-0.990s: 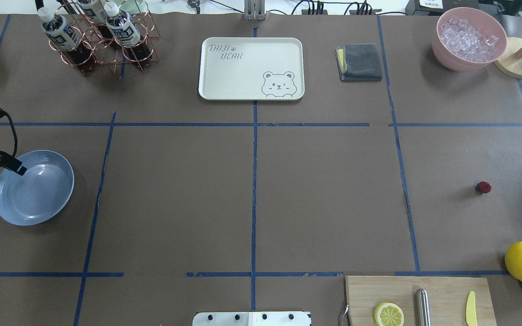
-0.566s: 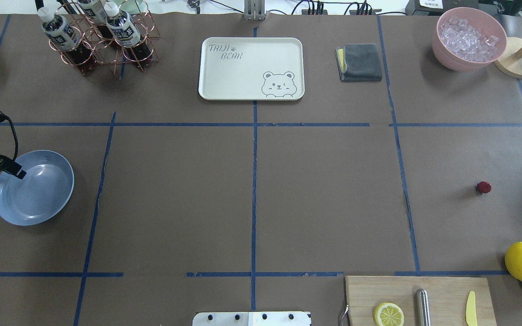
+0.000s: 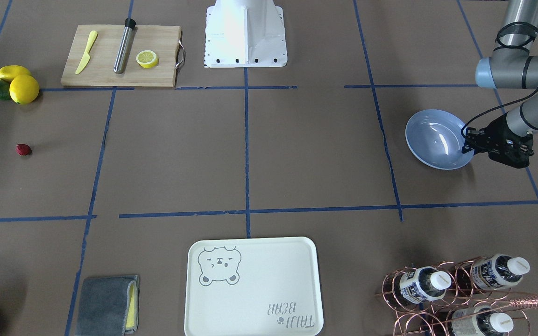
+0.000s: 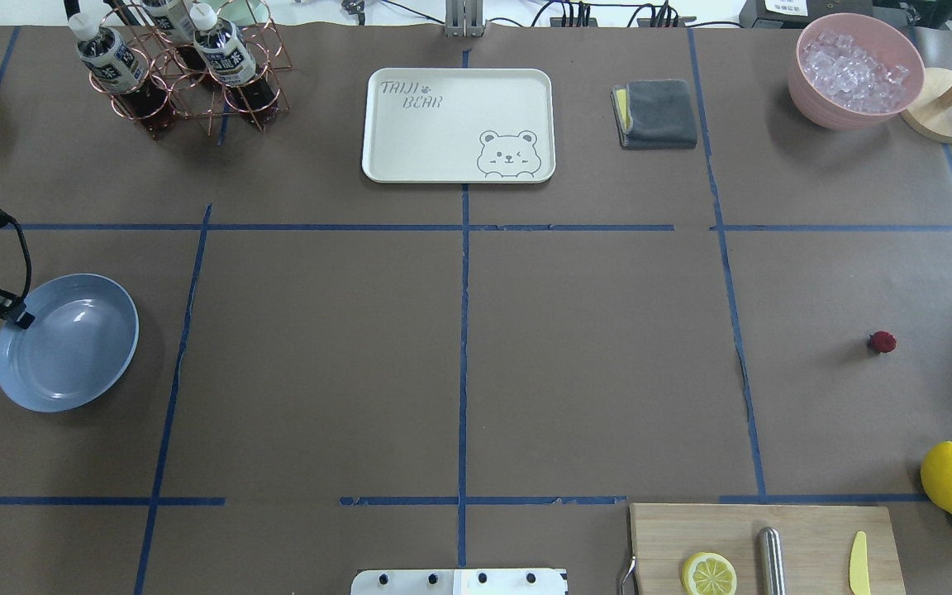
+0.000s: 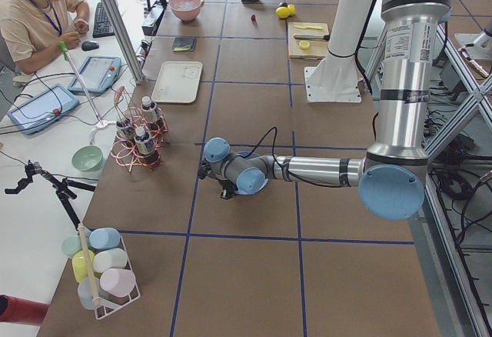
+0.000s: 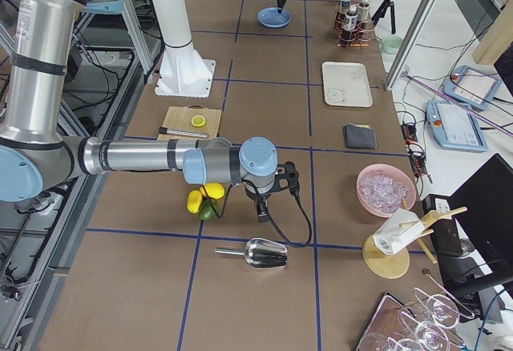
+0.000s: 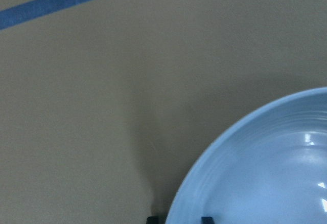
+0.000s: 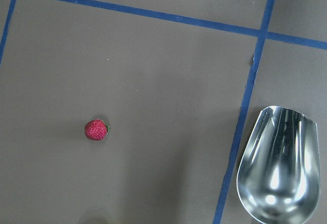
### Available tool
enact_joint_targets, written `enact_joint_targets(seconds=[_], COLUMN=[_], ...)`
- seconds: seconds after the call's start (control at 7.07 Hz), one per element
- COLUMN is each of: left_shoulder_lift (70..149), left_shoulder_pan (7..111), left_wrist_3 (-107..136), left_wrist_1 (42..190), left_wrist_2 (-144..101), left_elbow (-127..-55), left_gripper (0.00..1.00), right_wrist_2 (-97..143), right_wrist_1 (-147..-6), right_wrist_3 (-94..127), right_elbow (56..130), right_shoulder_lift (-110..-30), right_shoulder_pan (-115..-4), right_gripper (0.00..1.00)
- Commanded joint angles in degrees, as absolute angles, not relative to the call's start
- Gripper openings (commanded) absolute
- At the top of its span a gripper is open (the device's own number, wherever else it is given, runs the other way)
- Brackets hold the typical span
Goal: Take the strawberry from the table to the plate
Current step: 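Lower the left gripper to the rim of the light blue plate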
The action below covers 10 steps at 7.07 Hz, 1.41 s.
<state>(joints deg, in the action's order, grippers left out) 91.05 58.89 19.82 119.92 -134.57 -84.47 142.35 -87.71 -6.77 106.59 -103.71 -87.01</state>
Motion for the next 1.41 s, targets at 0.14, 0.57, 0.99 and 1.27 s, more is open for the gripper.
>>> enact_joint_targets(seconds=[0.14, 0.57, 0.99, 1.27], left_shoulder_lift=[91.0, 91.8, 94.6, 105.4], left_shoulder_pan=[59.0, 59.0, 53.7, 44.0], left_wrist_3=[20.0, 31.7, 55.7, 77.3], left_wrist_1=[119.8, 120.1, 134.6, 138.1], left_wrist_2=[-136.0, -144.2, -144.4, -140.2], left_elbow=[-87.5, -95.4, -97.1, -96.4], left_gripper=[0.0, 0.0, 0.0, 0.0], right_wrist_2=[142.4, 142.4, 142.3, 142.2], right_wrist_1=[-87.7, -87.7, -87.7, -87.7], right_wrist_3=[-6.8, -6.8, -6.8, -6.8], right_elbow=[106.6, 106.5, 106.4, 106.3], right_shoulder_lift=[-103.7, -103.7, -103.7, -103.6], right_shoulder_pan=[-87.0, -87.0, -87.0, -87.0], right_gripper=[1.0, 1.0, 1.0, 1.0])
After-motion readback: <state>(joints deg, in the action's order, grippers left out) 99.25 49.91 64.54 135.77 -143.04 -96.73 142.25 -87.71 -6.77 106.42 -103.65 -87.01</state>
